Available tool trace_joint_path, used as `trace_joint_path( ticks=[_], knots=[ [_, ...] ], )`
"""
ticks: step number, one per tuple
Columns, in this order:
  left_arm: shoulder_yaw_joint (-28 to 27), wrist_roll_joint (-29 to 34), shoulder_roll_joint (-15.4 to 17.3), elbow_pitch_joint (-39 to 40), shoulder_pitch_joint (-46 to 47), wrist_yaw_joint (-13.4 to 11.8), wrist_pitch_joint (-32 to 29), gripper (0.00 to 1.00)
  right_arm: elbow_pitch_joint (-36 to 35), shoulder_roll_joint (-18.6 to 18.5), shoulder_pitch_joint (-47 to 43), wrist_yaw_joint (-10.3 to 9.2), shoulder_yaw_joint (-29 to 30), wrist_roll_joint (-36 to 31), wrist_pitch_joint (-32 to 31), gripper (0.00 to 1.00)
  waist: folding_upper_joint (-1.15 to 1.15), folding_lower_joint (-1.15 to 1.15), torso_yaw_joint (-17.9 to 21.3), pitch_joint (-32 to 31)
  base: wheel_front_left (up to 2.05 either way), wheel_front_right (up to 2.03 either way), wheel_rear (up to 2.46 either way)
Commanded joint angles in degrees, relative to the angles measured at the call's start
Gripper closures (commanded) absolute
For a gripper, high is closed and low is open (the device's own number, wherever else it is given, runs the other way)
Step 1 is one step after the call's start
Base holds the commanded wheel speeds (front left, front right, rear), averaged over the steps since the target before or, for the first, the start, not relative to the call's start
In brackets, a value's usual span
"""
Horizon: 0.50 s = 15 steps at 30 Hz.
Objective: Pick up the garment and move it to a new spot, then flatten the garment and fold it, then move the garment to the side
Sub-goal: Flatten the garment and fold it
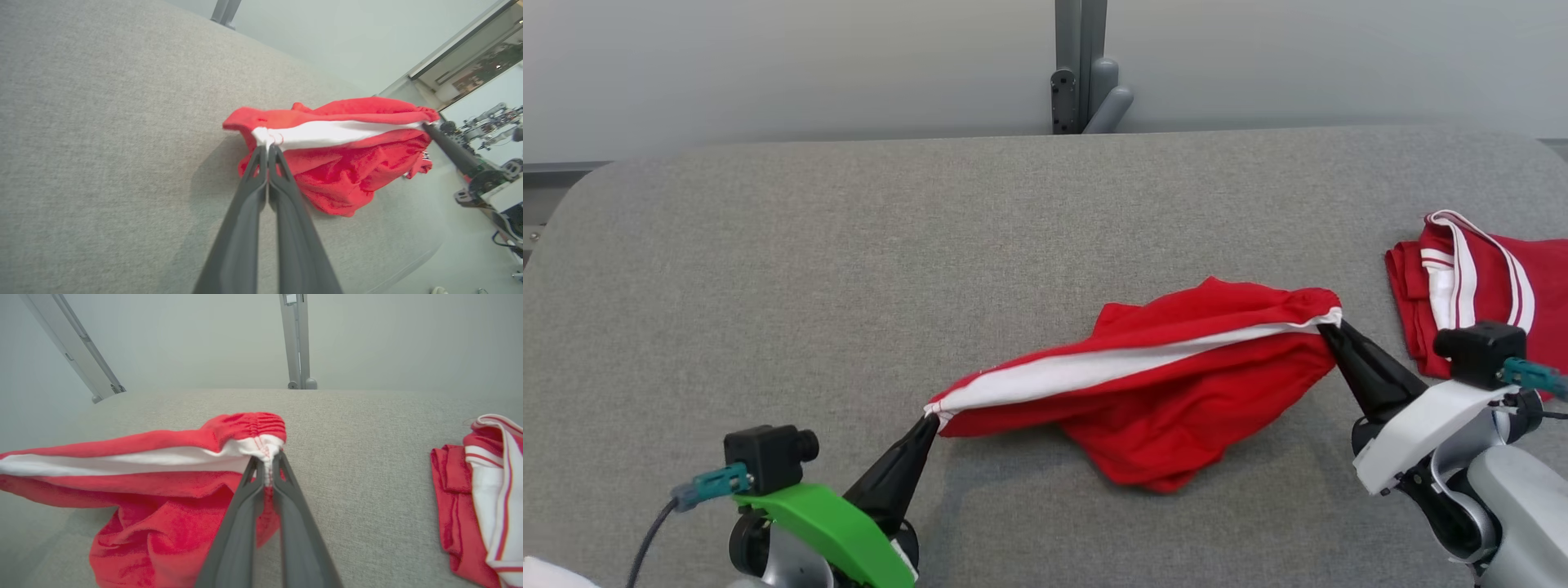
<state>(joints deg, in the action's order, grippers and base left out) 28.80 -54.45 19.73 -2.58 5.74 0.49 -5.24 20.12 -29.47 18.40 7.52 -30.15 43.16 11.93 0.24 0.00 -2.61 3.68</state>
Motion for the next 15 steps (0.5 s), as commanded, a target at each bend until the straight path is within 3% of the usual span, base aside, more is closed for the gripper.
trace_joint_path(
  ticks=[1, 9, 15],
  knots=[
    [-0.7, -1.8, 2.0, 6.1, -2.3, -0.5, -1.9, 1.00, -3.1, -1.3, -1.7, -0.06, 1.2, 2.5, -1.2, 1.00, -0.24, 0.00, -0.2, -0.5, 0.00, 0.00, 0.00],
    [-5.1, -5.3, 9.2, 29.6, -6.5, -3.3, -6.8, 1.00, -20.6, -7.4, -6.4, -0.05, 10.5, 13.0, -6.4, 1.00, -0.24, 0.00, 0.4, -0.6, 0.00, 0.00, 0.00],
    [-10.2, -6.4, 14.0, 36.4, 1.6, -4.5, -11.6, 1.00, -31.2, -10.3, -5.9, -0.05, 18.9, 19.6, -13.5, 1.00, -0.24, 0.00, 0.4, 4.2, 0.00, 0.00, 0.00]
  ],
)
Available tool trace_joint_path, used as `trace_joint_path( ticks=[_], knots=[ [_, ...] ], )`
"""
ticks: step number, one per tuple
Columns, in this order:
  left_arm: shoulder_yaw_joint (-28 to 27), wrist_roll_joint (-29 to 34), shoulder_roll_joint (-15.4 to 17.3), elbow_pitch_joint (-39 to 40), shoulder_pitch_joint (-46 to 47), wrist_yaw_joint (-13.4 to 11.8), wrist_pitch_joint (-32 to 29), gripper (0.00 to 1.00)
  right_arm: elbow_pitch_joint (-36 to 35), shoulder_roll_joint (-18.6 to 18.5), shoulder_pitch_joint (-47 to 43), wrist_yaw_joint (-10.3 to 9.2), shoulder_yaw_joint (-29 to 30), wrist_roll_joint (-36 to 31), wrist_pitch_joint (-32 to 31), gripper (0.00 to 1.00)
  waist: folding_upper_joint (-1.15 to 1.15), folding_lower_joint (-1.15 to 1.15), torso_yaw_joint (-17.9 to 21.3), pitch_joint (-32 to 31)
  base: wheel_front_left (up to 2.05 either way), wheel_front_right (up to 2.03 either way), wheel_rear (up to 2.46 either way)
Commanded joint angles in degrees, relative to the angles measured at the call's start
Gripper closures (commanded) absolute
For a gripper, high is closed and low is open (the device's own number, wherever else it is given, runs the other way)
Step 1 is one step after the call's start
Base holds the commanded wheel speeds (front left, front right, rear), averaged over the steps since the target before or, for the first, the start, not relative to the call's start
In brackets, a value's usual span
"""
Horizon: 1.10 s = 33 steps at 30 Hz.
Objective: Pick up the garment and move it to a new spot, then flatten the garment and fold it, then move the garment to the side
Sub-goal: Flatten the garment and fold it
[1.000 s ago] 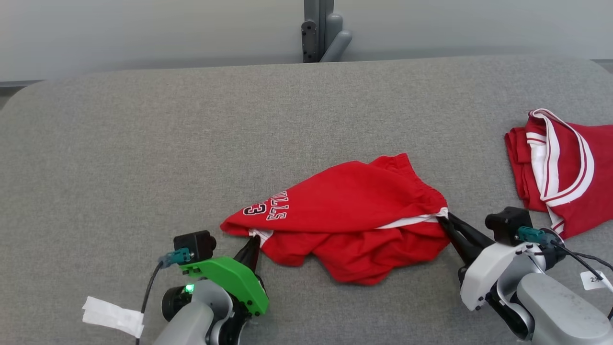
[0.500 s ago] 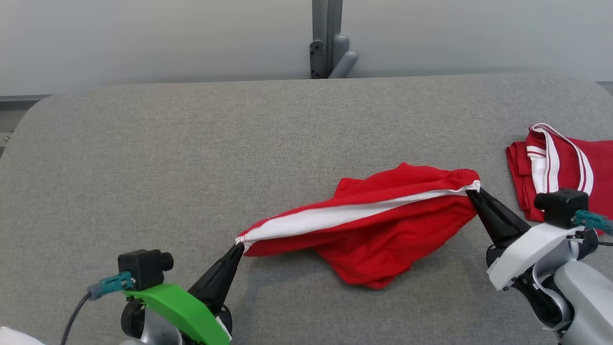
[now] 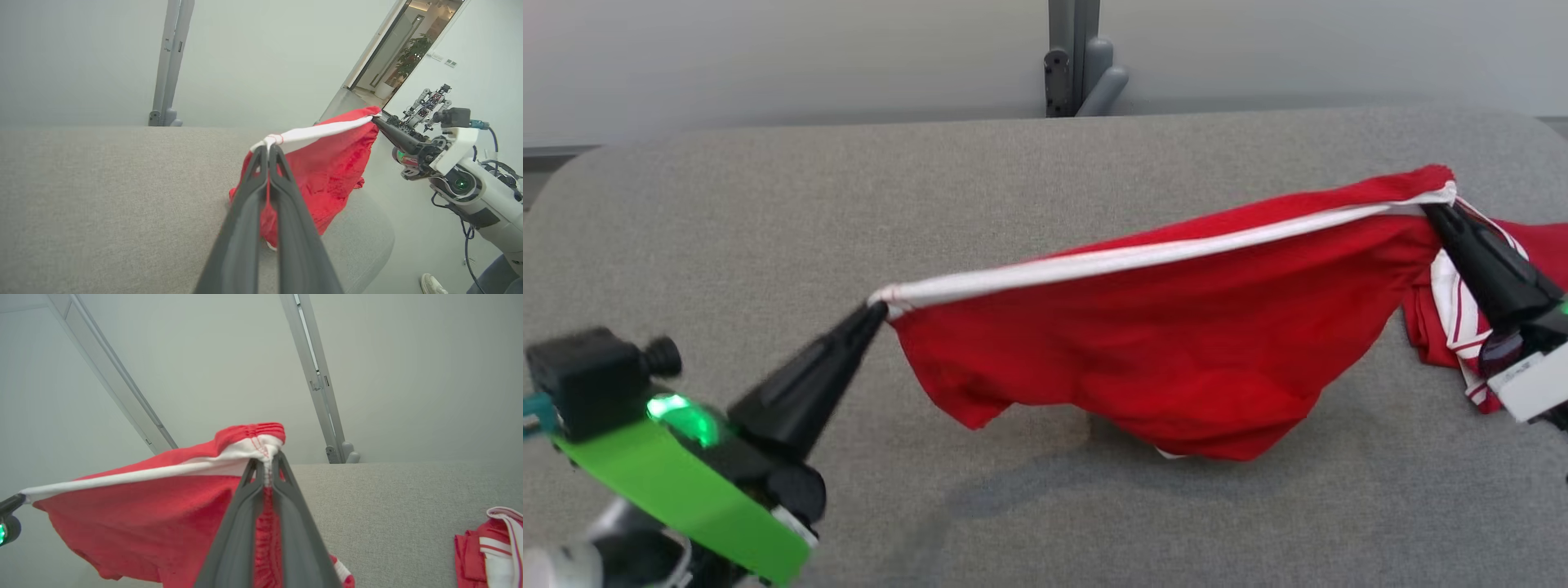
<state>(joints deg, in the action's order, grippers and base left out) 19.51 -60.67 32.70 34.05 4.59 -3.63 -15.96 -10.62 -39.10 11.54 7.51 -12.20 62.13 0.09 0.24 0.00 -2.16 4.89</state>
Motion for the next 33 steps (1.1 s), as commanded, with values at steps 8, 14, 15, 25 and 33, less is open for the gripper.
trace_joint_path(
  ticks=[8, 14, 15, 25, 33],
  knots=[
    [-3.7, 0.0, 1.8, -12.0, 27.6, 0.5, -7.7, 1.00, 3.0, 2.2, 19.2, -0.06, 3.7, -3.9, -15.7, 1.00, -0.24, 0.00, 0.1, 14.1, 0.00, 0.00, 0.00],
    [-3.4, 8.8, -2.8, -33.8, 56.3, 0.6, -3.9, 1.00, 18.9, 18.9, 48.5, -0.10, 7.6, -21.9, -16.5, 1.00, -0.24, 0.00, 0.8, 24.2, 0.00, 0.00, 0.00],
    [-3.2, 10.7, -3.8, -37.2, 60.7, 1.2, -2.0, 1.00, 22.0, 21.9, 53.1, -0.10, 8.6, -25.2, -15.0, 1.00, -0.24, 0.00, 0.9, 25.5, 0.00, 0.00, 0.00],
    [0.2, 24.1, -9.6, -66.1, 83.5, 8.9, 26.3, 1.00, 40.4, 33.9, 71.6, -0.07, 7.8, -37.8, 5.4, 1.00, -0.24, 0.00, 1.7, 30.7, 0.00, 0.00, 0.00],
    [4.6, 25.1, -7.7, -64.3, 62.7, 11.1, 31.2, 1.00, 38.7, 25.8, 49.0, -0.03, -10.0, -29.0, 13.2, 1.00, -0.24, 0.00, 1.6, 25.0, 0.00, 0.00, 0.00]
  ],
)
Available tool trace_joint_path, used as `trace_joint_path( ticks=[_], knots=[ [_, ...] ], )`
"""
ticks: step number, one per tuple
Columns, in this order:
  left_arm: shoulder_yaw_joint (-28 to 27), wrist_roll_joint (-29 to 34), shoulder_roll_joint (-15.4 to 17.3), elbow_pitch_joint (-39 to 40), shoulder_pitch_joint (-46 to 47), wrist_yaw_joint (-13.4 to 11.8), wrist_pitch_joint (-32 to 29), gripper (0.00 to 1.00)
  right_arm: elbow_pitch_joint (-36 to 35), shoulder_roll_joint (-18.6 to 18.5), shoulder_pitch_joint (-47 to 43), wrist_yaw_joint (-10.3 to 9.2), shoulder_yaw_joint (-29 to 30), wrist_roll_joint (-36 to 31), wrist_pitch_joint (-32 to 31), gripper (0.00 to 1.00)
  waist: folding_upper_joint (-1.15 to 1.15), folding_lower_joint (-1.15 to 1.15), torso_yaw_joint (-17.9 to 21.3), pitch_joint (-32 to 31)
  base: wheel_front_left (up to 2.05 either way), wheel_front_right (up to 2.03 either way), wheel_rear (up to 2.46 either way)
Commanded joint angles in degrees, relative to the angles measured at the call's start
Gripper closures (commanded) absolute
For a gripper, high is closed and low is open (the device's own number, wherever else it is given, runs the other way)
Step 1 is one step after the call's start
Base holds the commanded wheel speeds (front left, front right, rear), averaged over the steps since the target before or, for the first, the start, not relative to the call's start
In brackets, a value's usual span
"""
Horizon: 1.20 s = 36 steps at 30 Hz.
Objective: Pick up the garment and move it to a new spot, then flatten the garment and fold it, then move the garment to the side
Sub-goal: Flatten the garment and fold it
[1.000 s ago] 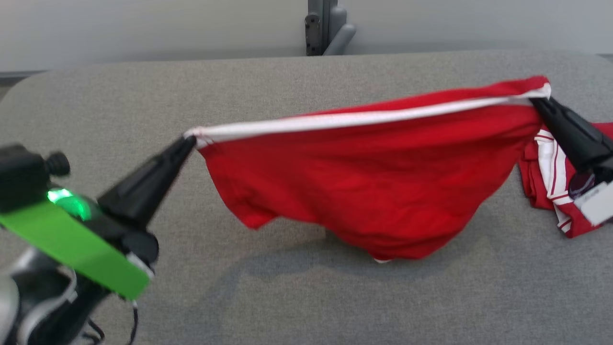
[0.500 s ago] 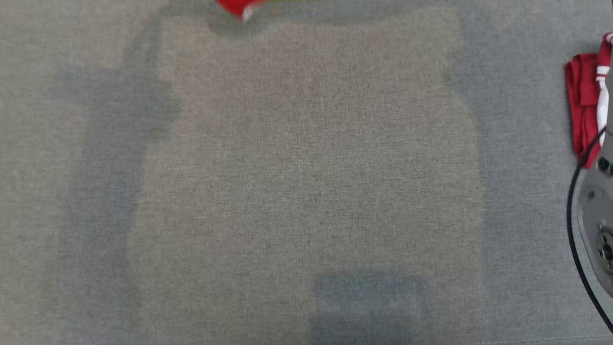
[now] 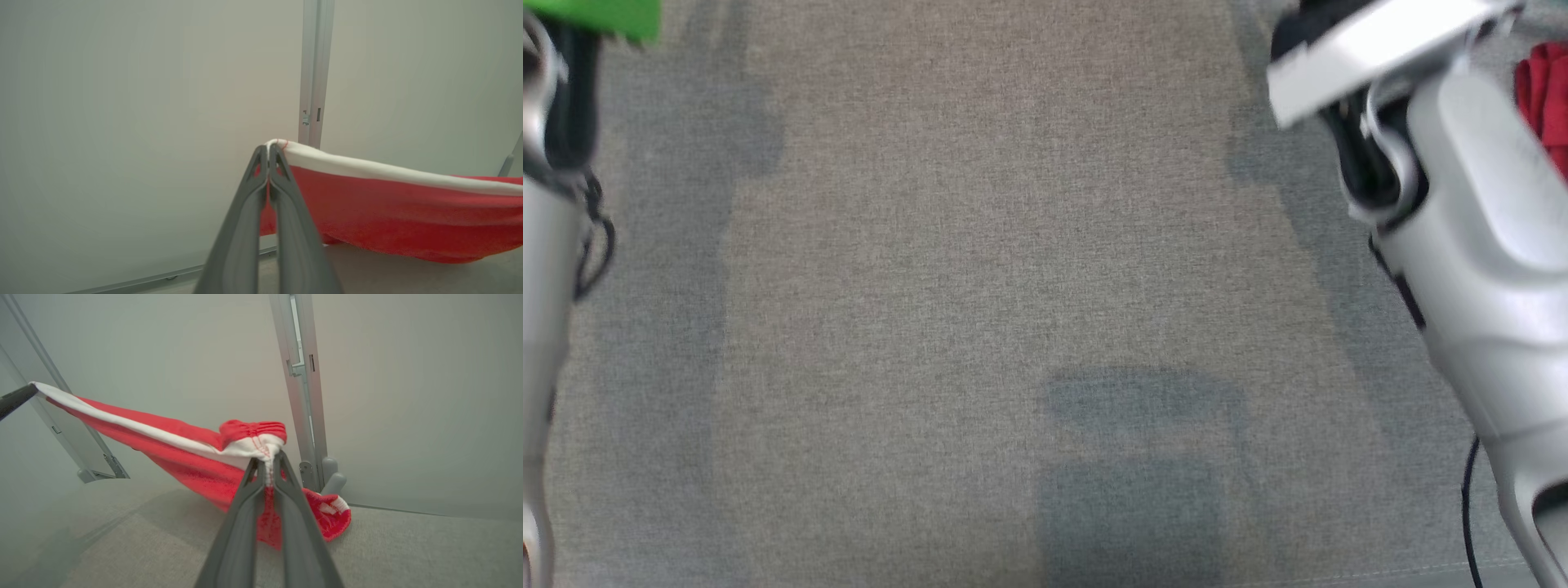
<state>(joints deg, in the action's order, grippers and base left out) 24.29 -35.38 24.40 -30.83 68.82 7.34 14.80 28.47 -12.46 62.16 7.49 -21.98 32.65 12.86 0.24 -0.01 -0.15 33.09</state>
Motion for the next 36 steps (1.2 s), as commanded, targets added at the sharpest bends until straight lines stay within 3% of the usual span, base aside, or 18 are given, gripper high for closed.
trace_joint_path(
  ticks=[1, 6, 9, 15, 19, 22, 25, 29, 36],
  knots=[
    [-0.6, -0.3, 1.1, 2.6, -5.6, 0.1, 0.4, 1.00, -1.7, -2.5, -5.3, -0.02, -1.6, 2.2, 0.8, 1.00, -0.24, 0.01, -0.4, -4.1, 0.00, 0.00, 0.00],
    [-4.9, -1.9, 2.7, 12.5, -28.3, -0.7, 0.4, 1.00, -7.7, -9.7, -21.9, -0.07, -5.7, 8.7, 1.9, 1.00, -0.24, 0.01, -0.2, -8.3, 0.00, 0.00, 0.00],
    [-9.4, -2.3, 1.6, 20.7, -45.0, -3.0, 0.4, 1.00, -12.2, -14.2, -31.1, -0.12, -8.0, 10.6, 2.3, 1.00, -0.24, 0.01, 0.0, -11.9, 0.00, 0.00, 0.00],
    [-11.8, -0.6, -0.7, 31.6, -64.5, -8.4, 0.4, 1.00, -17.7, -20.4, -41.0, -0.13, -11.0, 7.4, 2.3, 1.00, -0.24, 0.01, -0.9, -16.5, 0.00, 0.00, 0.00],
    [-11.3, 0.2, -3.5, 38.8, -78.8, -13.4, 0.5, 1.00, -22.1, -25.4, -50.7, -0.20, -9.0, 4.7, 2.3, 1.00, -0.24, 0.01, -2.7, -18.5, 0.00, 0.00, 0.00],
    [-8.3, -0.1, -5.3, 42.3, -85.2, -14.8, -0.9, 1.00, -26.2, -27.0, -59.4, -0.24, -4.6, 3.7, 2.3, 1.00, -0.24, 0.01, -5.0, -18.8, 0.00, 0.00, 0.00],
    [-6.7, -0.7, -5.5, 45.2, -88.6, -15.5, -3.0, 1.00, -30.6, -27.1, -67.2, -0.12, -1.0, 2.0, 2.3, 1.00, -0.24, 0.01, -6.1, -18.5, 0.00, 0.00, 0.00],
    [-7.9, -1.9, -4.1, 49.5, -88.5, -16.1, -4.9, 1.00, -35.1, -24.5, -72.2, -0.11, 2.4, 1.6, 2.0, 1.00, -0.24, 0.01, -5.3, -17.8, 0.00, 0.00, 0.00],
    [-10.5, -1.4, 1.5, 53.3, -77.4, -14.7, -12.0, 1.00, -34.3, -18.5, -61.5, -0.05, -1.8, 1.5, -0.3, 1.00, -0.24, 0.01, 0.5, -13.2, 0.00, 0.00, 0.00]
  ],
)
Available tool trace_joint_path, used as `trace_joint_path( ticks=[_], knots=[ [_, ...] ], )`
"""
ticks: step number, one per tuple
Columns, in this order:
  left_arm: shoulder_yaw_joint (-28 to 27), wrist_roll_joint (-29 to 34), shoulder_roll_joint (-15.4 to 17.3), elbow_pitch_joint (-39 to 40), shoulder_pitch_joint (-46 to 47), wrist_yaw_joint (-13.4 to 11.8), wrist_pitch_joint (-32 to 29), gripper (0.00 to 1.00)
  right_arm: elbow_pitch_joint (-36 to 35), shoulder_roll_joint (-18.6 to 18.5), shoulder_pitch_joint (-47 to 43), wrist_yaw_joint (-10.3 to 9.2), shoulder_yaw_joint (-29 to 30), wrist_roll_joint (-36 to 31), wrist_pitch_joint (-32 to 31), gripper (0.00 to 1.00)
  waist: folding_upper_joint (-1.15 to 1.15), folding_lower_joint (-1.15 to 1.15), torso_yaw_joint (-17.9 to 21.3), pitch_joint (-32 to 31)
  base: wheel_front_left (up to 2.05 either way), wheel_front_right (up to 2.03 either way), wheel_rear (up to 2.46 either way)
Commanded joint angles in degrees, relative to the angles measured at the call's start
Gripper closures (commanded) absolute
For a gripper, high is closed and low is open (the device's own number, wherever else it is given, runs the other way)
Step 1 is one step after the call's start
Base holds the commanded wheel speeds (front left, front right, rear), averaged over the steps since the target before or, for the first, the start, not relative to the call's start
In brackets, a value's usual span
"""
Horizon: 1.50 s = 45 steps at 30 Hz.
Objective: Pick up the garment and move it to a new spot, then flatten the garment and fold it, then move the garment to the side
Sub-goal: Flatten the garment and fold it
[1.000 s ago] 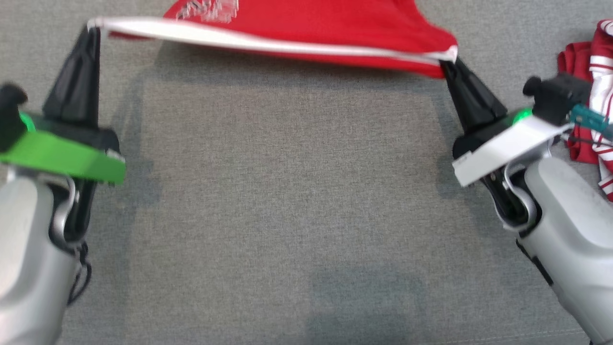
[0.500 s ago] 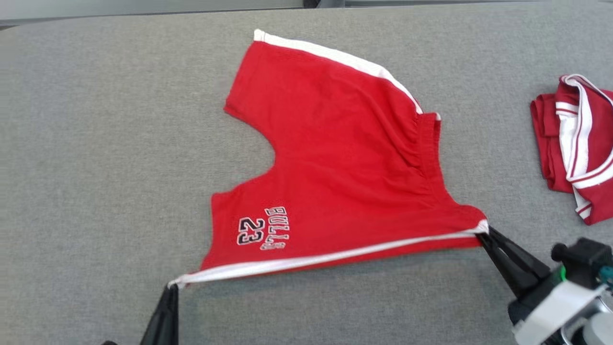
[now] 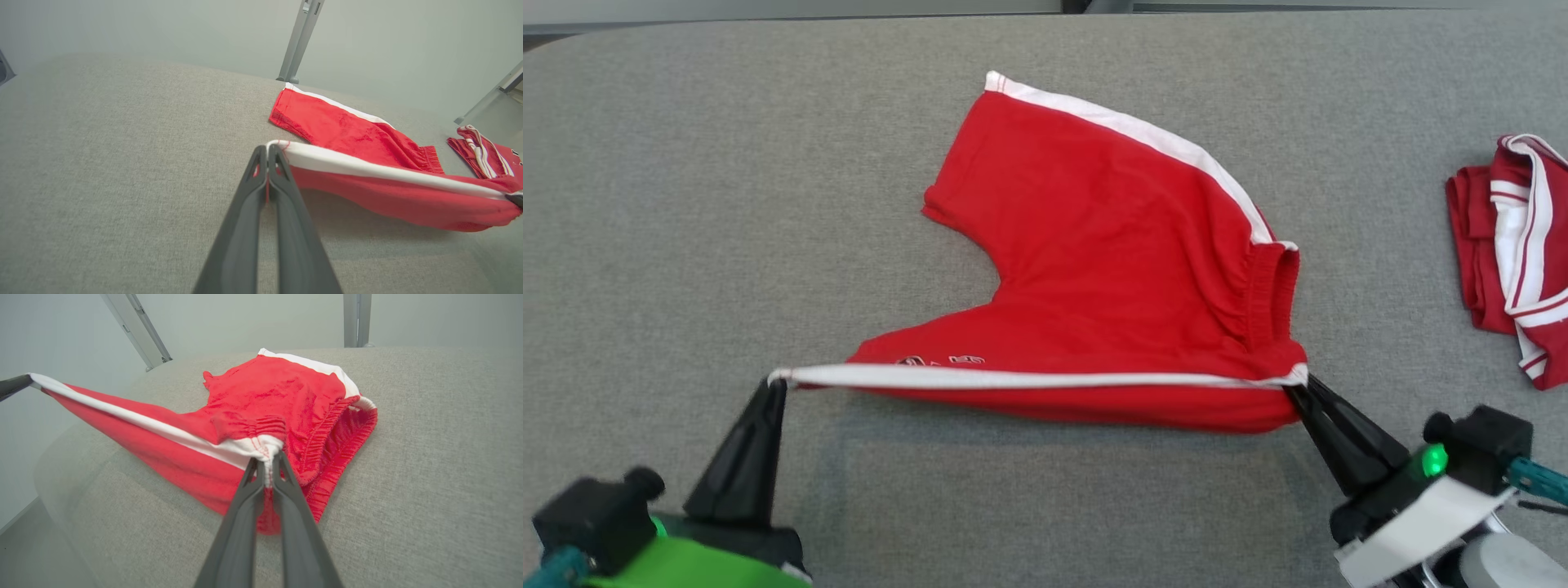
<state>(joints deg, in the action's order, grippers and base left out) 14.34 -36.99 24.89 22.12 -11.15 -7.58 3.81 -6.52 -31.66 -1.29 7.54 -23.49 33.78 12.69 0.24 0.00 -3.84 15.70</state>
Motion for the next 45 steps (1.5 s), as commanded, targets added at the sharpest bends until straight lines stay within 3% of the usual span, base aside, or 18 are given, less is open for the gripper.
trace_joint_path(
  ticks=[1, 9, 13, 20, 21, 26, 35, 36, 37, 38, 39, 41, 42, 43, 44, 45],
  knots=[
    [-1.0, 0.1, 2.1, 0.7, 5.2, 0.6, -2.7, 1.00, 1.5, 1.8, 4.3, -0.10, -1.1, 0.6, -0.3, 1.00, -0.24, 0.00, 5.2, 5.3, 0.00, 0.00, 0.00],
    [-3.4, -1.2, 13.4, -0.4, 29.0, 4.2, -21.2, 1.00, 9.7, 9.8, 20.9, -0.09, -7.4, 5.1, 1.2, 1.00, -0.24, 0.00, 13.9, 12.1, 0.00, 0.00, 0.00],
    [-2.1, -1.6, 16.3, -4.4, 41.1, 6.3, -29.0, 1.00, 14.1, 13.4, 25.9, -0.08, -9.1, 8.6, 2.0, 1.00, -0.24, 0.00, 17.7, 14.1, 0.00, 0.00, 0.00],
    [2.8, 0.1, 16.0, -14.3, 56.2, 9.3, -37.5, 1.00, 18.8, 18.6, 30.8, -0.08, -9.8, 13.7, 2.5, 1.00, -0.24, 0.00, 21.6, 16.0, 0.00, 0.00, 0.00],
    [4.5, 0.9, 15.3, -18.5, 60.0, 10.2, -39.3, 1.00, 20.3, 19.7, 32.5, -0.07, -10.1, 14.2, 2.5, 1.00, -0.24, 0.00, 22.4, 16.5, 0.00, 0.00, 0.00],
    [7.6, 3.4, 14.6, -26.9, 65.0, 11.2, -42.0, 1.00, 23.3, 22.5, 35.9, -0.07, -10.6, 14.9, 2.5, 1.00, -0.24, 0.00, 23.7, 17.1, 0.00, 0.00, 0.00],
    [10.3, 4.9, 11.2, -40.5, 70.0, 12.3, -39.6, 1.00, 28.0, 25.6, 40.7, -0.07, -11.3, 13.9, 2.5, 1.00, -0.24, 0.00, 23.9, 16.8, 0.00, 0.00, 0.00],
    [10.5, 4.9, 10.9, -41.7, 70.1, 12.4, -39.2, 1.00, 27.8, 25.8, 40.8, -0.07, -11.6, 13.7, 2.5, 0.83, -0.24, 0.00, 23.8, 16.6, 0.00, 0.00, 0.00],
    [10.6, 4.9, 10.6, -42.8, 70.2, 12.4, -38.7, 1.00, 27.4, 26.0, 40.5, -0.07, -11.9, 14.0, 2.5, 0.56, -0.24, 0.00, 23.6, 16.3, 0.00, 0.00, 0.00],
    [10.6, 4.7, 10.3, -44.0, 70.1, 12.3, -38.3, 1.00, 27.1, 26.0, 40.4, -0.07, -11.8, 14.0, 2.5, 0.16, -0.24, 0.00, 23.5, 16.0, 0.00, 0.00, 0.00],
    [10.6, 4.6, 10.0, -45.0, 69.8, 12.2, -37.7, 1.00, 27.0, 25.7, 40.2, -0.07, -11.9, 13.8, 2.5, 0.00, -0.24, 0.00, 23.3, 15.7, 0.00, 0.00, 0.00],
    [10.4, 4.3, 9.2, -46.9, 69.1, 11.8, -36.2, 0.99, 26.8, 25.1, 39.9, -0.07, -12.0, 12.8, 2.5, 0.00, -0.24, 0.00, 23.0, 15.0, 0.00, 0.00, 0.00],
    [10.3, 4.1, 8.7, -47.7, 68.6, 11.6, -35.3, 0.71, 26.7, 24.8, 39.7, -0.07, -11.7, 12.3, 2.5, 0.00, -0.24, 0.00, 22.8, 14.6, 0.00, 0.00, 0.00],
    [10.2, 3.8, 8.2, -48.4, 68.1, 11.5, -34.4, 0.35, 26.7, 24.5, 39.3, -0.07, -11.5, 11.7, 2.5, 0.00, -0.24, 0.00, 22.5, 14.1, 0.00, 0.00, 0.00],
    [10.1, 3.5, 7.7, -49.2, 67.6, 11.4, -33.6, 0.35, 26.6, 24.1, 38.9, -0.07, -11.1, 10.9, 2.5, 0.00, -0.24, 0.00, 22.3, 13.6, 0.00, 0.00, 0.00],
    [10.1, 3.2, 7.2, -49.8, 67.1, 11.6, -32.9, 0.00, 26.6, 23.8, 38.6, -0.07, -10.8, 9.9, 2.5, 0.00, -0.24, 0.00, 22.0, 13.0, 0.00, 0.00, 0.00]
  ],
)
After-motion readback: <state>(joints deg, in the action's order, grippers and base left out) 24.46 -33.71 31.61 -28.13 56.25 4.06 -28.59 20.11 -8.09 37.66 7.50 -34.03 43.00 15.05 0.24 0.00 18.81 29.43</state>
